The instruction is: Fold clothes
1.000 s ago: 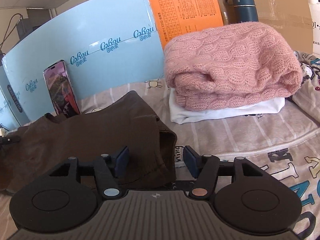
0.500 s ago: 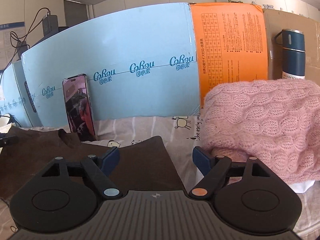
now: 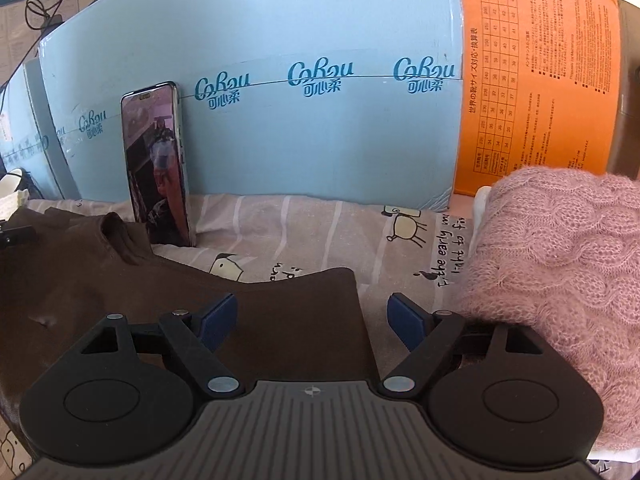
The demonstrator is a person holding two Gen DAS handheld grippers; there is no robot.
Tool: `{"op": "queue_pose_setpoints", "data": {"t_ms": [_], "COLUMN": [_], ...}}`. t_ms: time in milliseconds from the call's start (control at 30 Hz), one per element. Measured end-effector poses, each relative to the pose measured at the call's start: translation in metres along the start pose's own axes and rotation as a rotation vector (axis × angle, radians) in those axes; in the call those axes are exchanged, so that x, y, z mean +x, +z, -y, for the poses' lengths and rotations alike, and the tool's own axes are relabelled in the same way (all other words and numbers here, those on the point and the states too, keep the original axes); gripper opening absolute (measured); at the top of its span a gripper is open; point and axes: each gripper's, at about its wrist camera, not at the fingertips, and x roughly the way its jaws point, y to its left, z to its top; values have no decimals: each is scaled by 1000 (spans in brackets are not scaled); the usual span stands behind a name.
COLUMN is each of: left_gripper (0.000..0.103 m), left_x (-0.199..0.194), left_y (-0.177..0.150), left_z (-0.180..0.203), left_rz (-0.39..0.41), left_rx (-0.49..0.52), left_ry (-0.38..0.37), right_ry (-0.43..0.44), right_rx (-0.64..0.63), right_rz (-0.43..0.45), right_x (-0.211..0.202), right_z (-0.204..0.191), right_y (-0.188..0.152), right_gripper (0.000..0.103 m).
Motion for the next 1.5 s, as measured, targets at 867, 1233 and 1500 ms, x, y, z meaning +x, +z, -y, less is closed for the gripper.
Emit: {"op": "queue_pose_setpoints", "data": {"t_ms": [867, 1233, 1500], "left_gripper": [9, 8, 8], "left_x": [-14, -105, -180], "left_y": [15, 16, -22], "left_z": [37, 78, 98], "left_rz": [115, 333, 434], "left_rx": [218, 273, 238], "left_ry": [49, 58, -18], "right_ry": [33, 12, -14], "right_rx": [-220, -119, -90], "right_rz": [178, 431, 510], "right_x": [-35, -141, -215], "right_z": [-19, -30, -49], "right_y": [2, -32, -80], "right_gripper": [5, 4, 4]}}
